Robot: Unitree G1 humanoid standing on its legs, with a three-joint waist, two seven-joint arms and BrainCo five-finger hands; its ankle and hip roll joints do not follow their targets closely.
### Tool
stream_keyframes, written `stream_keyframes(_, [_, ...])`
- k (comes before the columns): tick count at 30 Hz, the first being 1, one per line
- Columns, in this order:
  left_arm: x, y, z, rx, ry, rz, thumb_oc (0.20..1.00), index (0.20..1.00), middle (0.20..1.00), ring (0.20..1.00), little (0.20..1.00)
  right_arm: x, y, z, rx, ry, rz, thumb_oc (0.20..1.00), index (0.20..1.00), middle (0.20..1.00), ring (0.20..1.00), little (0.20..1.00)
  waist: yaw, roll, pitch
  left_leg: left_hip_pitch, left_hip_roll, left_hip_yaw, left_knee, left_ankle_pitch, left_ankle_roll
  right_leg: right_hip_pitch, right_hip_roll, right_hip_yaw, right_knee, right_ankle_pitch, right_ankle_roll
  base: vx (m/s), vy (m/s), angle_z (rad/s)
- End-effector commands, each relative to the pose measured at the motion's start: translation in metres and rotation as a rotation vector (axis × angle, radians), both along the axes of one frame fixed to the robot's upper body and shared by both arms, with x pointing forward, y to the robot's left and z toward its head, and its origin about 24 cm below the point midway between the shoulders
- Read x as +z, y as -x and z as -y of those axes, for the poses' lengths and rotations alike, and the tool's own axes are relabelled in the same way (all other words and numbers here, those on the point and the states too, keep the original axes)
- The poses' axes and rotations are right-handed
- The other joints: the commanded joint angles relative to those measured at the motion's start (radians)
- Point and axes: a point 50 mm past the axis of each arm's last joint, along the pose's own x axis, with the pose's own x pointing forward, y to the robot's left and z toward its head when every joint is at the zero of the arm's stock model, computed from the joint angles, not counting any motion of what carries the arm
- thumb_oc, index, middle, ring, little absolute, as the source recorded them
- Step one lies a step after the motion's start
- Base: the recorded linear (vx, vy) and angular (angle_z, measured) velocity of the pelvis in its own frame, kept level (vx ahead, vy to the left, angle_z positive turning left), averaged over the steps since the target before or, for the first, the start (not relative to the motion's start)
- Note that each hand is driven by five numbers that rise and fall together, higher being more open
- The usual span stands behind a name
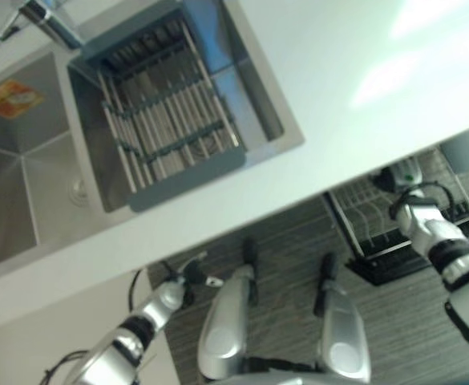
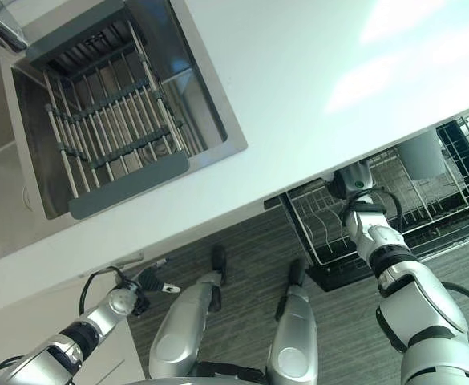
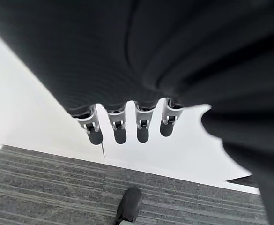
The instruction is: Place the dishes in the dishwasher.
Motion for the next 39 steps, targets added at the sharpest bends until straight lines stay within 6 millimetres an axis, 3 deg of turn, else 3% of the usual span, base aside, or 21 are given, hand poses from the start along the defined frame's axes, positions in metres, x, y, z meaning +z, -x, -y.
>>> stream_keyframes(1, [0.002,0.000,-0.002,0.047,0.032,0.030,1.000,1.000,1.000,1.000,1.000,0.067,-0.012,0.010,-0.083,0.013,0.317,0.200,0.200,0.200,0.200,0.200,0.012,0.004,-0.030,-0.030,-0.016,-0.117,0.080,-0.084,0.023,-0.060,-0.024,-0.025,0.173,-0.073,0.001,-0.08,0.098,-0.05])
stream_keyframes(4, [-0.002,0.002,0.004,0.058,0.052,0.035,1.000,1.000,1.000,1.000,1.000,0.071,-0.013,0.013,-0.176,0.052,0.371,0.200,0.200,0.200,0.200,0.200,0.014,0.020,-0.030,-0.055,-0.020,-0.105,0.082,-0.085,0.024,-0.094,-0.031,-0.022,0.182,-0.072,-0.001,-0.08,0.127,-0.15])
stream_keyframes(8, [-0.003,0.001,0.016,0.068,0.098,0.040,1.000,1.000,1.000,1.000,1.000,0.063,-0.006,0.017,-0.318,0.084,0.445,0.200,0.200,0.200,0.200,0.200,0.001,0.043,-0.030,-0.068,-0.026,-0.085,0.081,-0.085,0.029,-0.134,-0.040,-0.006,0.204,-0.071,-0.004,0.00,0.140,-0.06])
stream_keyframes(11, [-0.005,0.003,0.026,0.059,0.130,0.055,1.000,1.000,1.000,1.000,1.000,0.062,-0.001,0.024,-0.416,-0.004,0.517,0.200,0.200,0.200,0.200,0.200,0.004,0.061,-0.030,-0.090,-0.034,-0.078,0.083,-0.088,0.030,-0.165,-0.049,-0.004,0.212,-0.075,-0.005,-0.02,0.116,-0.09])
stream_keyframes(16, [-0.013,0.012,0.045,0.096,0.208,0.043,1.000,1.000,1.000,1.000,1.000,0.046,0.003,0.014,-0.469,-0.044,0.562,0.200,0.200,0.200,0.200,0.200,-0.008,0.097,-0.030,-0.113,-0.039,-0.052,0.067,-0.081,0.027,-0.214,-0.064,0.004,0.223,-0.077,-0.006,0.04,0.153,-0.08])
stream_keyframes(18, [-0.015,0.015,0.048,0.097,0.218,0.036,1.000,1.000,1.000,1.000,1.000,0.025,0.011,0.015,-0.528,-0.107,0.553,0.200,0.200,0.200,0.200,0.200,-0.011,0.096,-0.030,-0.111,-0.040,-0.048,0.079,-0.107,0.026,-0.220,-0.070,0.013,0.249,-0.105,0.000,0.10,0.052,0.01])
stream_keyframes(27, [-0.008,0.015,0.062,0.082,0.286,0.077,1.000,1.000,1.000,1.000,1.000,0.064,0.003,0.027,-0.564,-0.237,0.667,0.200,0.200,0.200,0.200,0.200,0.003,0.149,-0.030,-0.232,-0.058,-0.048,0.111,-0.088,0.029,-0.353,-0.075,0.024,0.323,-0.121,-0.013,0.02,0.037,-0.01])
stream_keyframes(28, [-0.008,0.015,0.062,0.080,0.289,0.074,1.000,1.000,1.000,1.000,1.000,0.066,0.001,0.027,-0.563,-0.257,0.665,1.000,1.000,1.000,1.000,1.000,0.005,0.153,-0.030,-0.239,-0.059,-0.048,0.113,-0.086,0.028,-0.361,-0.075,0.025,0.328,-0.123,-0.014,-0.02,0.030,0.03])
stream_keyframes(33, [-0.011,0.020,0.063,0.085,0.291,0.058,1.000,1.000,1.000,1.000,1.000,0.051,-0.002,0.020,-0.566,-0.464,0.615,1.000,1.000,1.000,1.000,1.000,0.005,0.159,-0.030,-0.251,-0.057,-0.041,0.122,-0.088,0.029,-0.376,-0.077,0.032,0.339,-0.125,-0.017,0.00,0.014,0.01])
stream_keyframes(35, [-0.008,0.018,0.059,0.091,0.284,0.056,1.000,1.000,1.000,1.000,1.000,0.041,-0.018,0.000,-0.320,-0.804,0.412,1.000,1.000,1.000,1.000,1.000,0.004,0.150,-0.030,-0.249,-0.052,-0.035,0.128,-0.095,0.029,-0.373,-0.078,0.034,0.340,-0.126,-0.021,0.00,-0.017,0.00])
stream_keyframes(39, [0.002,0.009,0.042,0.100,0.264,0.054,1.000,1.000,1.000,1.000,1.000,0.030,-0.023,-0.009,-0.167,-1.084,0.230,1.000,1.000,1.000,1.000,1.000,-0.001,0.122,-0.030,-0.244,-0.038,-0.032,0.161,-0.105,0.024,-0.371,-0.076,0.032,0.378,-0.137,-0.025,0.03,-0.078,0.03])
